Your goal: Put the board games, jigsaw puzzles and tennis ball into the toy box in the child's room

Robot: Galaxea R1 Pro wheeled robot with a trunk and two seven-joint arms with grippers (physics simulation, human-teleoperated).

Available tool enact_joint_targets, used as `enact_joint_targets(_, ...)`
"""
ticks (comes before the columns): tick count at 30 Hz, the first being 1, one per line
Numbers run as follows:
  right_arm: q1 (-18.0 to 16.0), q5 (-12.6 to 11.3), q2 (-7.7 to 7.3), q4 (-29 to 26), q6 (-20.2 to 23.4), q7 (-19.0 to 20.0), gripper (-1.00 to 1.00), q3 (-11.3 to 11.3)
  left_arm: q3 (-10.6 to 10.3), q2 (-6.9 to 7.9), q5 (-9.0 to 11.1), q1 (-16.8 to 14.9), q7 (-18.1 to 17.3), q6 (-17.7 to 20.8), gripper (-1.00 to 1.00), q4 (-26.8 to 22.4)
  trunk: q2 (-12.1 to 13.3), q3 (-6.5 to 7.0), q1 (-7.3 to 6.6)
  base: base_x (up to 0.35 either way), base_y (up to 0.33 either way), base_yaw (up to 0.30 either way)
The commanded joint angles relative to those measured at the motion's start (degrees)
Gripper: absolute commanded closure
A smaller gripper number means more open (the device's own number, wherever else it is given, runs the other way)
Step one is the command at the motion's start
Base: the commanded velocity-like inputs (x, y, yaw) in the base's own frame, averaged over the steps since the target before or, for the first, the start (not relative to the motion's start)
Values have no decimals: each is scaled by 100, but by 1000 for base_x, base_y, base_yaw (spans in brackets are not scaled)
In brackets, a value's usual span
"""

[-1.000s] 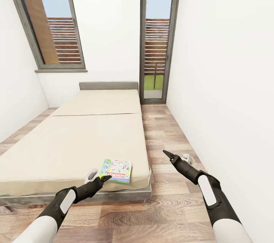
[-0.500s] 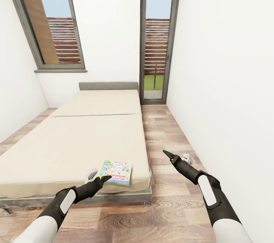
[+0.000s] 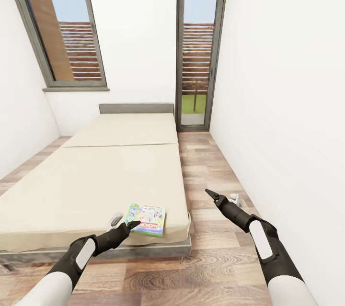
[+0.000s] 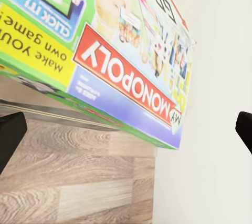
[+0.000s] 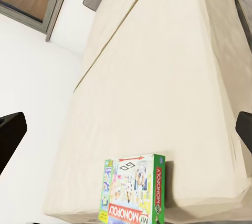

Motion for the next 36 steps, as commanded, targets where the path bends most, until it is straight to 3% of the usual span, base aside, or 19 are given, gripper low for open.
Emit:
enact_joint_targets(1,-5,-23,7,-2,47,10,-100,-22,22,-1,24,-4,-11,43,-100,1,-44,-24,22,1,0,0)
enact_joint_targets(17,-5,-17,7,-2,47,10,-100,-23,17,-3,28,-4,-11,43,-100,1,-686,-311,373,0,0,0)
enact_joint_targets(22,-5,-16,7,-2,47,10,-100,-22,8,-5,31,-4,-44,43,-100,1,-686,-311,373,0,0,0)
enact_joint_targets(25,-5,-16,5,-2,47,11,-100,-23,-2,-1,24,-4,-254,48,-100,1,-686,-311,373,0,0,0)
enact_joint_targets(32,-5,-16,6,-2,47,10,-100,-21,-38,15,-17,-4,-1288,44,-100,8,-686,-311,373,0,0,0)
enact_joint_targets(36,-5,-16,6,-2,47,10,-100,-18,-78,29,-20,-2,-1505,43,-100,9,-686,-311,373,0,0,0)
